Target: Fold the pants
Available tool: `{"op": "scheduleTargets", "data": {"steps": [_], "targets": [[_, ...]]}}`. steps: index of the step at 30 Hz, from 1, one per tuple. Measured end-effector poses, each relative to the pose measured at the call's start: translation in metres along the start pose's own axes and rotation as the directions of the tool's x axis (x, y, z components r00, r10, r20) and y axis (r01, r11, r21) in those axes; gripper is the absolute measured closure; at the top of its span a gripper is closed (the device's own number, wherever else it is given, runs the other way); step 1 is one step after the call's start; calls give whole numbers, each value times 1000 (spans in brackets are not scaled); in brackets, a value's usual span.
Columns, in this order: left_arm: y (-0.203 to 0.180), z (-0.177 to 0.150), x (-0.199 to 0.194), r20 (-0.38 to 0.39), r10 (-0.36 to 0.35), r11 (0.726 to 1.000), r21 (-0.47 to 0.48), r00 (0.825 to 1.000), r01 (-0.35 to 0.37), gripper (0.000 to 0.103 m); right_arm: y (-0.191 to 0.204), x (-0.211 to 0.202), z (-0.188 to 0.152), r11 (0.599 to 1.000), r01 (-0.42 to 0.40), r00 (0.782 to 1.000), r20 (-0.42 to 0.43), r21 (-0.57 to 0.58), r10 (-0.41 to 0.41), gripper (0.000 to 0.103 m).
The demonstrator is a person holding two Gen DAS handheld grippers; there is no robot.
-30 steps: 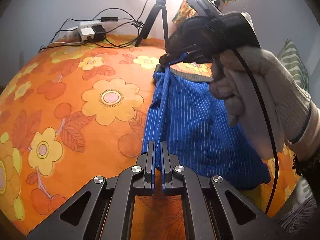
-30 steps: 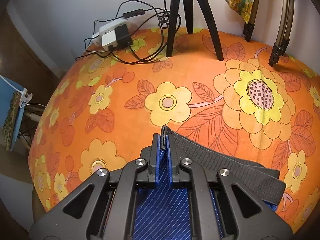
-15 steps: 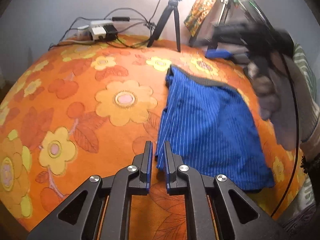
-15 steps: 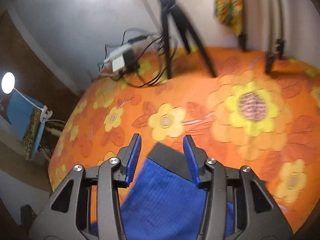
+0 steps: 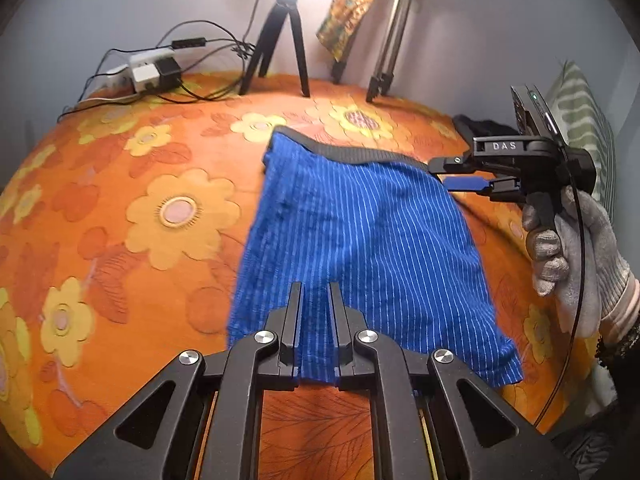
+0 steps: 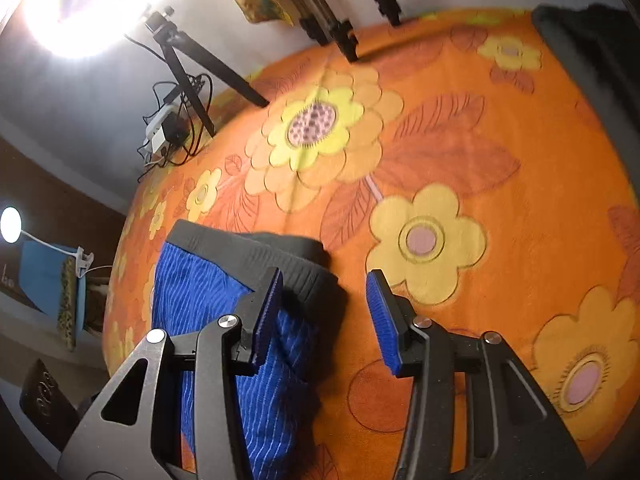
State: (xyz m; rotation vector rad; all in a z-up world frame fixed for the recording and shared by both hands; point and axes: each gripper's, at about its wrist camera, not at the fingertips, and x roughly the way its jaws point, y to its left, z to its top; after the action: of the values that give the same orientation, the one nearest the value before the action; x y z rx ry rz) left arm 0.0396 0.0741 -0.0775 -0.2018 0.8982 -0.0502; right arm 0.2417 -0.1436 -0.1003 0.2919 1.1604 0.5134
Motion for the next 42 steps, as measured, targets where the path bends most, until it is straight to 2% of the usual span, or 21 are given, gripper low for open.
{"op": "scheduleTargets", "data": {"steps": [3,10,13,15,16,17,20,23,25,27,28,32,33,34,35,42], "targets": [[-3,-1,8,-18,16,1000,9,1000,-16,94,-2,4,-1,999,-28,1000,9,22,27,57],[2,-10,17,-45,34,999,4,998,-34,94,-26,-3,-8,974,-164,986,17,157,164,57],[0,-10,17,-41,40,999,15,998,-40,94,-31,-1,-8,966,-191,982,22,176,190,61],[1,-10,18,-40,40,999,11,998,-40,94,-32,2,-6,963,-198,980,25,184,197,72],[1,-10,18,-39,41,999,13,998,-41,94,-32,5,-5,960,-208,978,25,189,207,84],[0,-9,18,-39,42,999,14,998,-42,94,-32,6,-5,956,-220,975,24,194,220,88],[0,-9,18,-37,43,999,19,998,-42,94,-31,9,-3,943,-261,965,27,205,261,90],[1,-9,18,-35,42,999,20,999,-41,94,-29,5,-1,951,-247,969,40,186,244,91],[1,-10,18,-34,41,999,21,999,-40,94,-26,1,0,967,-202,979,47,154,197,91],[1,-9,19,-34,40,999,21,999,-39,94,-25,0,0,976,-166,986,34,140,163,81],[1,-9,19,-34,40,999,21,999,-39,94,-25,1,-1,976,-165,986,28,142,163,75],[1,-9,19,-34,40,999,23,999,-39,94,-25,8,-2,963,-219,976,15,157,219,75],[1,-9,19,-34,39,999,25,999,-39,94,-24,9,-3,966,-210,978,21,153,210,76],[1,-10,19,-34,40,999,28,999,-39,94,-22,9,-3,969,-201,979,30,145,199,87],[1,-9,19,-33,41,999,29,999,-40,94,-21,10,-2,969,-203,979,33,143,200,93],[0,-11,19,-26,44,998,42,999,-43,94,-16,0,17,987,-143,987,91,77,136,97]]}}
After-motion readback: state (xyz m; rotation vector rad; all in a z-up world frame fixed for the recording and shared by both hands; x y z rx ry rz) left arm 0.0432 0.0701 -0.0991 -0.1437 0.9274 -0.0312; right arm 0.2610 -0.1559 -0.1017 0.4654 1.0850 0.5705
